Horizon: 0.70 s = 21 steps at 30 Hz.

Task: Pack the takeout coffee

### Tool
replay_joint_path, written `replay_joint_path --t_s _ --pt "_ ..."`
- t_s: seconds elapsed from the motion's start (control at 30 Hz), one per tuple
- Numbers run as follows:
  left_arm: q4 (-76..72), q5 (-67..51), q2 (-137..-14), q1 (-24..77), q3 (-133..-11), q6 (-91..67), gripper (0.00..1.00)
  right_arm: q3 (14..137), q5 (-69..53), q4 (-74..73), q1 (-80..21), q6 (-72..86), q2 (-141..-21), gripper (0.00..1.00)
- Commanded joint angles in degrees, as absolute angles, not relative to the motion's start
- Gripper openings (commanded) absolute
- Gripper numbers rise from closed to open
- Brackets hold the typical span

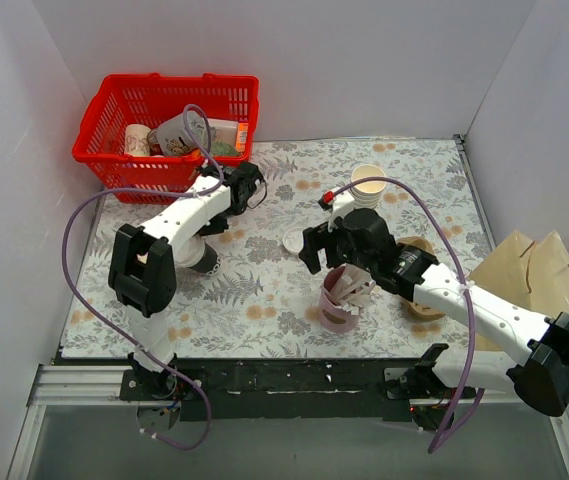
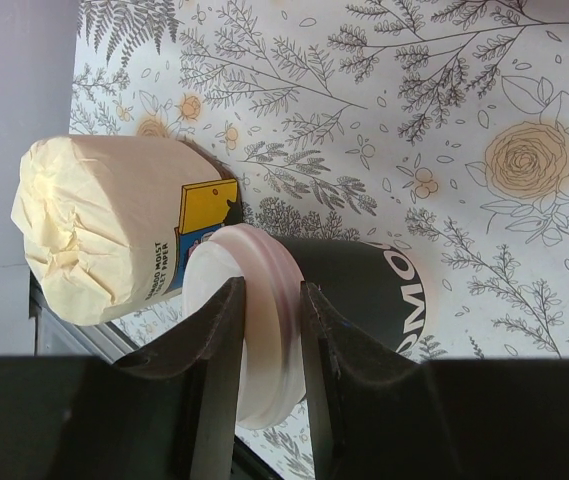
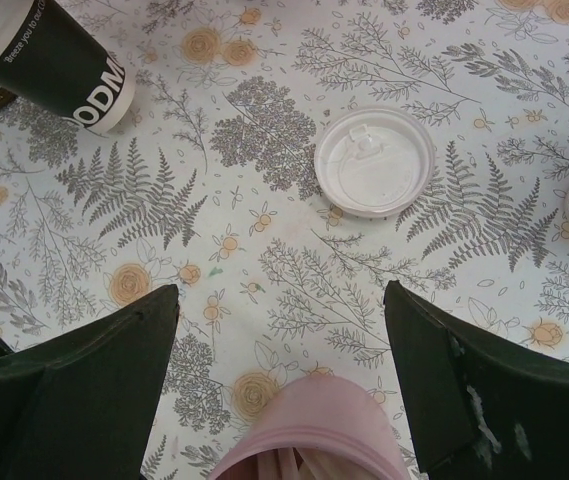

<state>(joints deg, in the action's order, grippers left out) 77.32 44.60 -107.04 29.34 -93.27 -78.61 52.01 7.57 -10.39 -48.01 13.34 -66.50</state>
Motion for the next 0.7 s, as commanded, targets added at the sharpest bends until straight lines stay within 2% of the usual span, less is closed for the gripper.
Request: replay_joint_path --t_s 0.0,0.17,0.4,0.67 --pt "79.0 48.1 -107.2 29.6 -95.4 -79.5 0.08 51.1 8.0 -7.7 -47.2 13.9 -64.3 0.91" --pt "79.0 47.6 -108.3 30.2 -95.5 -80.0 0.09 50.5 7.1 -7.0 -46.8 14.1 -64.2 0.91" --pt "79.0 47.5 -109.1 31.6 -95.5 -80.0 0.32 49.5 7.0 -6.8 -46.1 14.6 -64.0 0.9" --pt "79.0 46.9 -110.1 33.1 -96.7 -79.7 0.41 48.5 7.7 -6.8 -45.5 14.9 -62.1 0.9"
